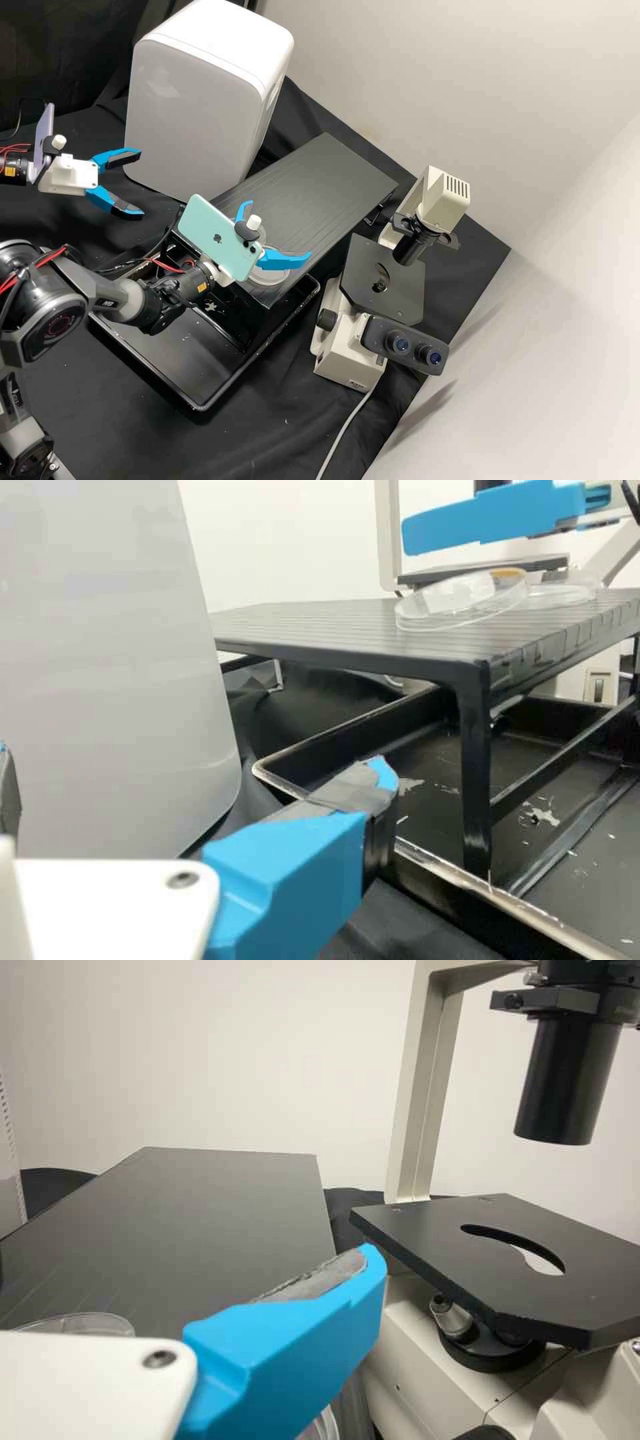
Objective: Place the lid on the petri dish
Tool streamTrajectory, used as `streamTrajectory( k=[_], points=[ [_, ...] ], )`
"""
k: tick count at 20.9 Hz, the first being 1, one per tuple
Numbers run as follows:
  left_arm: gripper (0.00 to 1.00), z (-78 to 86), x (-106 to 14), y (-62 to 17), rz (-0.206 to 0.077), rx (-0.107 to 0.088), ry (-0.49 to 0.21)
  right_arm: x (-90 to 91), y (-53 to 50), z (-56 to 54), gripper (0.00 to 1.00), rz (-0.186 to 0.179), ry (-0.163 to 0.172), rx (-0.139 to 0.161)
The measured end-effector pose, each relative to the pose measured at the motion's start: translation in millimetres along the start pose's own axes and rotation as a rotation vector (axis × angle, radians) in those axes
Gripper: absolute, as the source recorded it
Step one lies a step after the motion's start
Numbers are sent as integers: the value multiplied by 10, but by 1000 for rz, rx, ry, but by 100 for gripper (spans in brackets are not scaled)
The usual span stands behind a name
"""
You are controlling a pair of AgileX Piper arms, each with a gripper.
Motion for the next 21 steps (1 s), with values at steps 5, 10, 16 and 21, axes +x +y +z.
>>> streamTrajectory(
  k=[5, 10, 16, 21],
  points=[
    [100, 61, 6, -52, -17, -3, -20, 0, 0, 0, 100, 0, 0, 0],
    [100, 184, -40, -155, -61, -9, -55, -13, -7, 9, 100, 1, -1, 1],
    [100, 228, -46, -178, -73, -2, -83, -165, -132, -141, 100, 11, 67, -87],
    [100, 228, -46, -178, -73, -2, -83, -219, -280, -236, 100, -8, 94, -136]
  ],
)
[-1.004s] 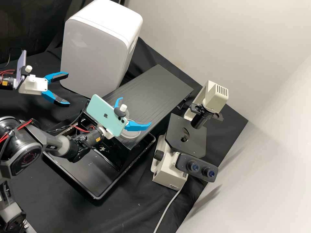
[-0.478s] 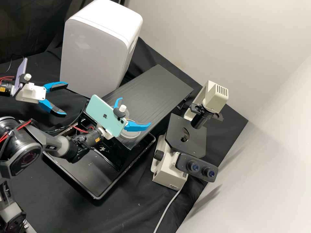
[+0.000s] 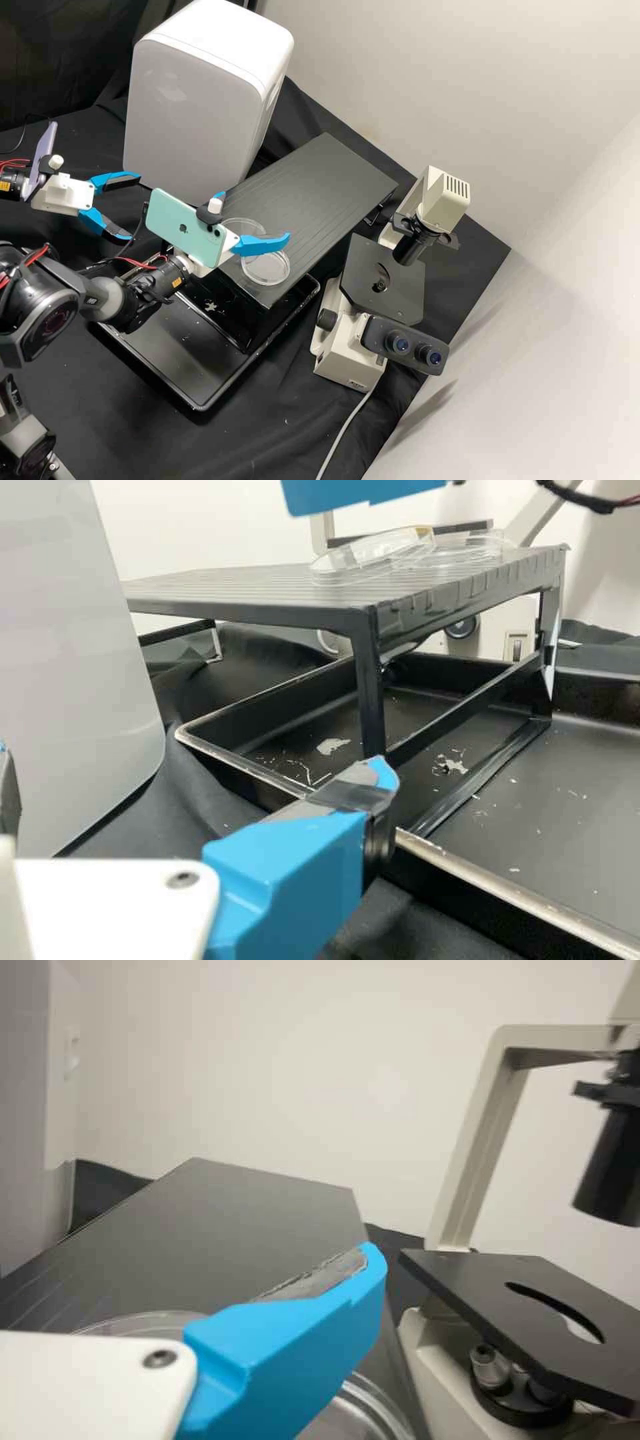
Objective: Place the lid on the petri dish
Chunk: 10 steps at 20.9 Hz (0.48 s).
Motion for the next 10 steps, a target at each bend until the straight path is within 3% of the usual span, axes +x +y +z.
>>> streamTrajectory(
  k=[3, 7, 10],
  points=[
    [100, 1, -3, -3, -1, 0, 0, 9, -110, 10, 100, -33, -13, 2],
    [100, 3, -13, -13, -6, -2, 1, -8, -239, 113, 100, -73, -62, 4],
    [100, 3, -13, -13, -6, -2, 1, -2, -273, 129, 100, -60, -60, -6]
  ],
)
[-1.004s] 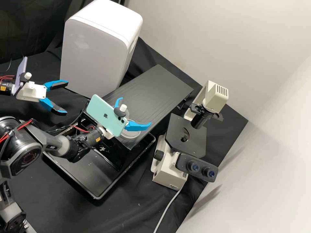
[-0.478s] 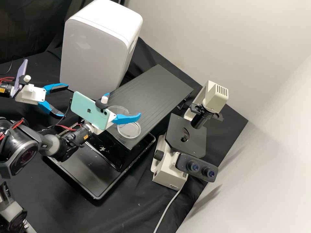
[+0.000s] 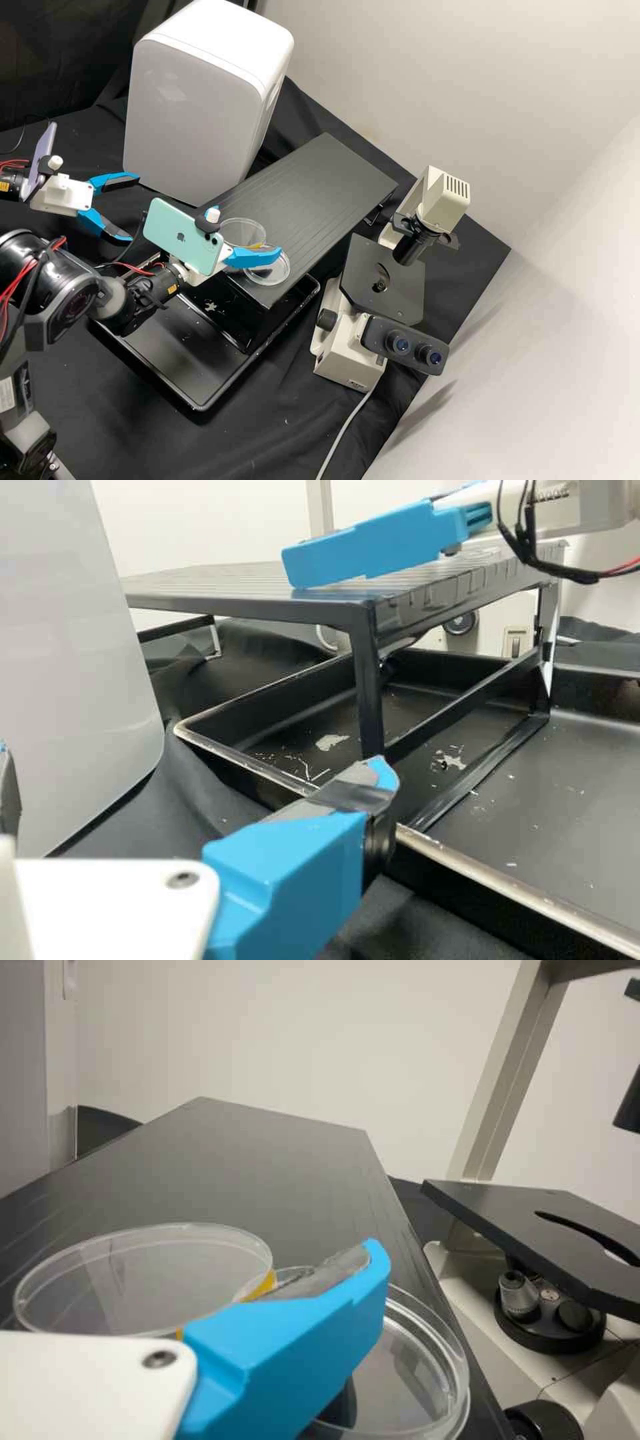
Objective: Place the lid on the petri dish
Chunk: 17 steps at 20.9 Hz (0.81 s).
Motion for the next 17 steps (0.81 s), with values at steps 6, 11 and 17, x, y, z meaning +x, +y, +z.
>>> streamTrajectory(
  k=[6, 11, 17],
  points=[
    [100, 0, 0, 0, 0, 0, 0, 4, -10, 9, 100, 2, -4, -1],
    [100, 0, 0, 0, 0, 0, 0, 4, -10, 9, 0, 2, -4, -1],
    [100, -5, -1, 1, 0, 0, 2, 7, 6, 29, 0, 3, -4, -7]
  ],
)
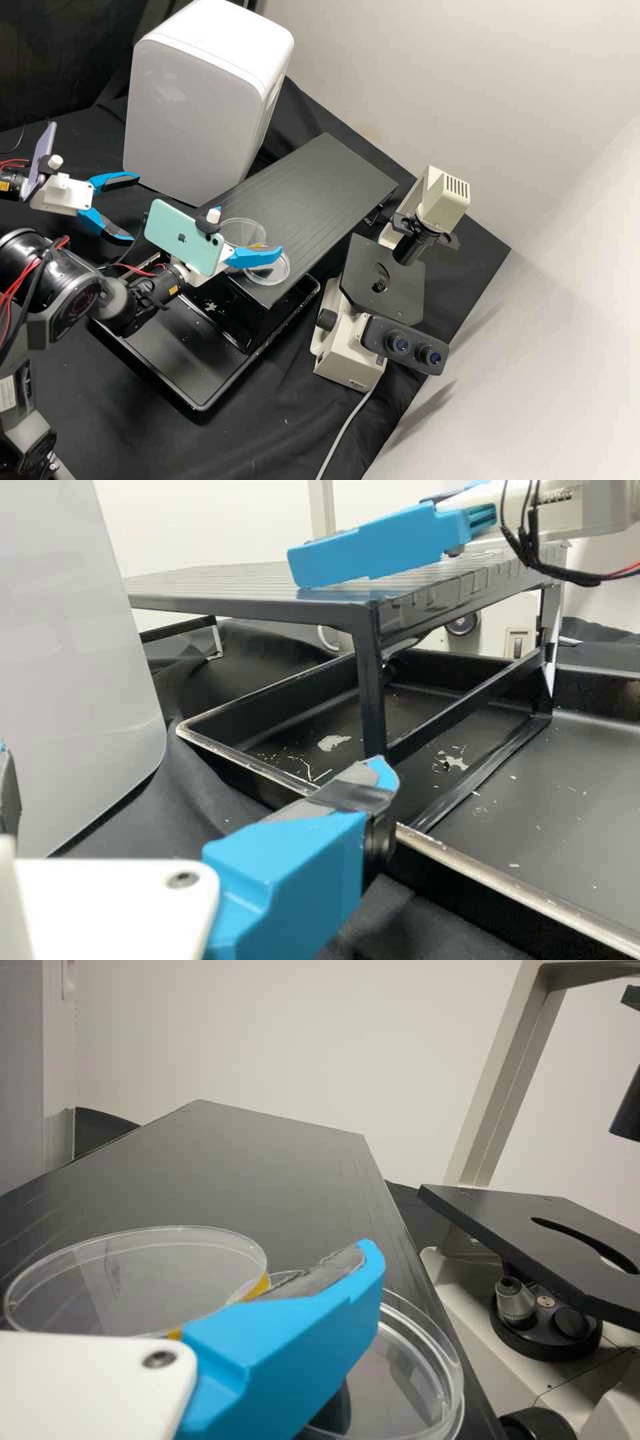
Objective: Place the lid on the petri dish
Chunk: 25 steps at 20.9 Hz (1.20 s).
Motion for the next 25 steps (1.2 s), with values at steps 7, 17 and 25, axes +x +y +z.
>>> streamTrajectory(
  k=[7, 17, 25],
  points=[
    [100, 0, 0, 0, 0, 0, 0, 3, 9, 11, 0, -4, 7, 19],
    [100, 0, 0, 0, 0, 0, 0, 20, 33, 24, 0, 0, 11, 38],
    [100, 0, 0, 0, 0, 0, 0, 27, 43, 21, 0, 0, 13, 47]
  ],
)
